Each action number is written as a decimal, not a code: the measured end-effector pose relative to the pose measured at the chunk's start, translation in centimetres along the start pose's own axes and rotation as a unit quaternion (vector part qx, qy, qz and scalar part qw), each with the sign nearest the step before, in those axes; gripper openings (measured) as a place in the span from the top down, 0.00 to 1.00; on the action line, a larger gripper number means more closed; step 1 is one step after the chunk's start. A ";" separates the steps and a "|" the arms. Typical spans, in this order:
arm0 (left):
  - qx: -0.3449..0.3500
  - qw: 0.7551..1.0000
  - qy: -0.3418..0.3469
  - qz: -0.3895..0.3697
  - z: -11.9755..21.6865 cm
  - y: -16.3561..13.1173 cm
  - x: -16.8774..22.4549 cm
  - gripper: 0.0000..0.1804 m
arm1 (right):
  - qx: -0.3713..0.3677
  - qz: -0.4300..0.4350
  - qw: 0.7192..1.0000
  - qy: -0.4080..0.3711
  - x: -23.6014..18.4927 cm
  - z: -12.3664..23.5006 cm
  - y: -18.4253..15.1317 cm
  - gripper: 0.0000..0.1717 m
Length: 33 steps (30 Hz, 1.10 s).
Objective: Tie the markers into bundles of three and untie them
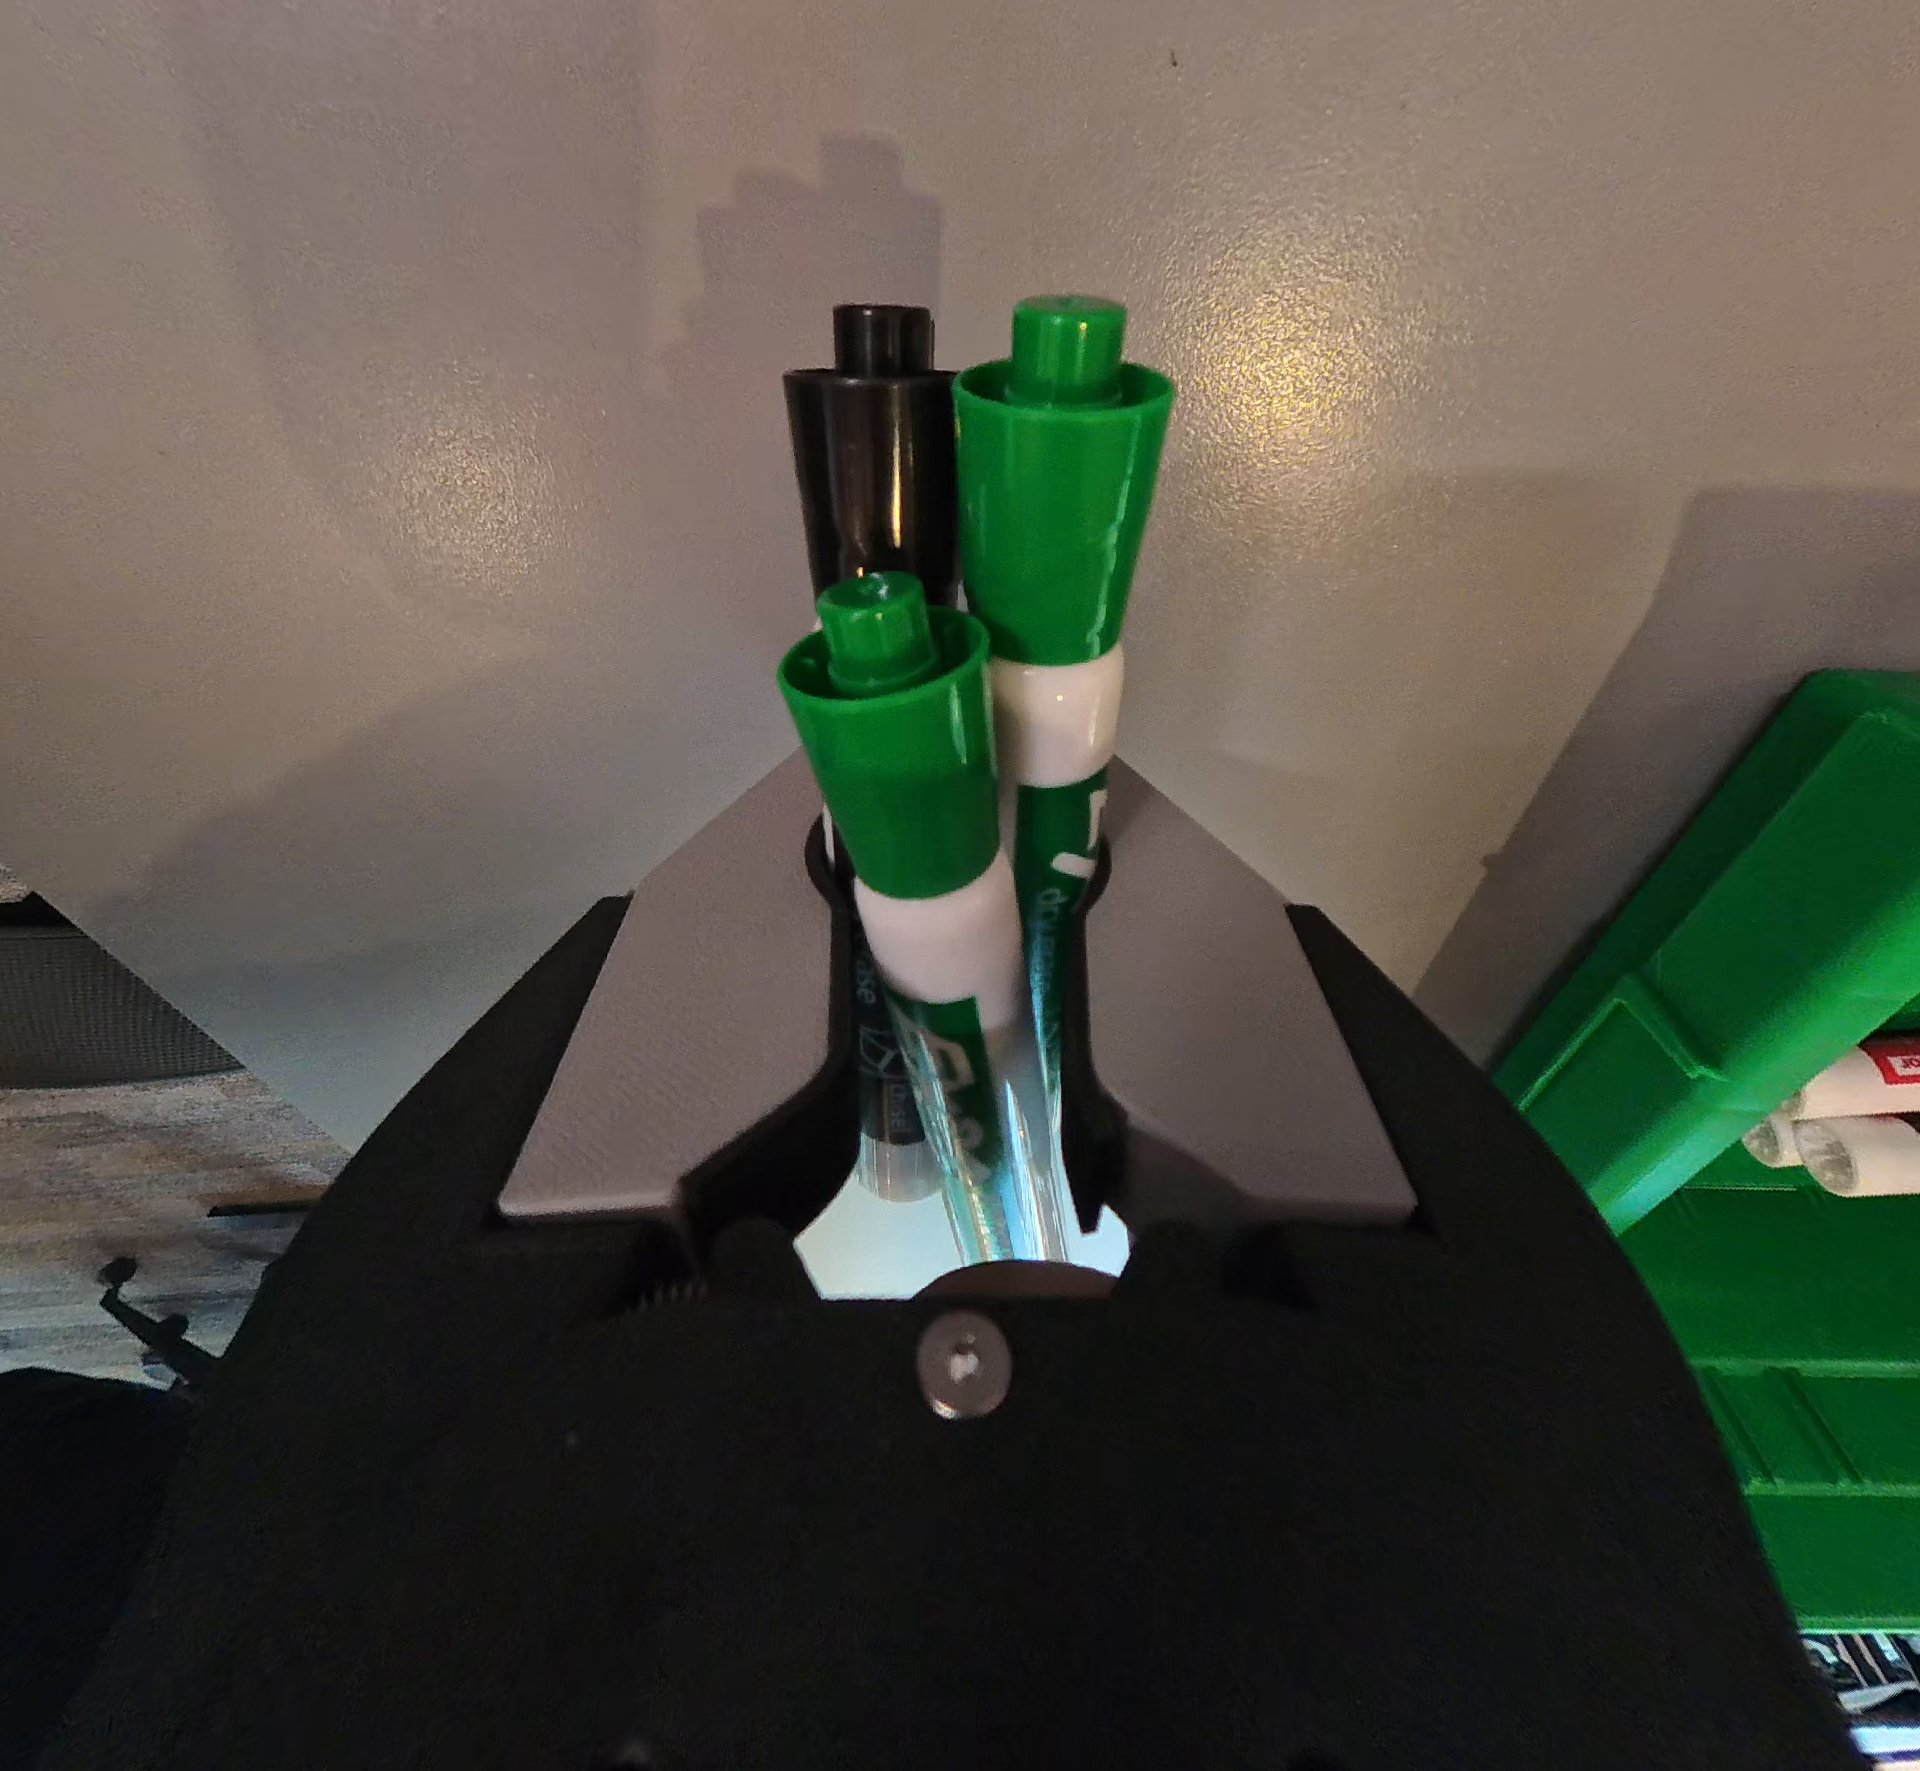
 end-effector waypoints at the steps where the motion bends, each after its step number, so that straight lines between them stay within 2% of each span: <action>1: 0.009 1.000 -0.022 -0.014 0.2 0.0 0.4 0.79 | -0.001 0.000 1.000 0.000 0.0 0.0 0.0 0.79; 5: 0.046 0.988 -0.106 -0.101 1.8 -0.5 2.6 0.79 | -0.003 0.001 1.000 0.000 0.0 0.0 0.1 0.79; 8: -0.017 0.977 -0.122 -0.176 2.5 -2.3 4.3 0.77 | 0.000 0.001 1.000 0.000 0.0 0.0 0.0 0.79; 11: -0.076 0.959 -0.051 -0.267 2.4 -3.6 5.5 0.70 | 0.003 0.000 1.000 0.000 0.0 0.0 0.0 0.79; 14: -0.076 0.945 -0.032 -0.317 1.9 -3.5 7.0 0.70 | 0.007 -0.003 1.000 -0.001 0.0 0.0 -0.1 0.79; 19: -0.122 0.920 0.077 -0.364 0.5 -4.0 5.8 0.77 | 0.013 -0.006 1.000 -0.002 0.0 0.0 -0.2 0.79; 22: -0.139 0.913 0.102 -0.369 -0.2 -4.2 5.2 0.83 | 0.013 -0.006 1.000 -0.002 -0.1 0.0 -0.2 0.79; 26: -0.118 0.911 0.125 -0.375 -0.6 -3.3 5.5 0.98 | 0.012 -0.006 1.000 -0.002 0.0 0.0 -0.1 0.79; 29: -0.152 0.896 0.157 -0.386 0.0 -2.5 6.3 1.00 | 0.010 -0.004 1.000 -0.002 0.0 0.0 -0.1 0.79; 31: -0.185 0.876 0.189 -0.403 0.6 -1.6 7.0 1.00 | 0.007 -0.003 1.000 -0.001 0.0 0.0 0.0 0.79; 33: -0.269 0.834 0.230 -0.424 1.2 -1.1 7.6 1.00 | 0.005 -0.002 1.000 -0.001 0.0 0.0 0.0 0.79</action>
Point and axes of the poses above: each gripper's, where its closed fingertips meet, z back along the fingers, y out of its top, x = y × z across the jaws, the point moved 9 cm from there along z, back along the fingers, and after that the axes turned 4 degrees about z, right-handed, at the moved point
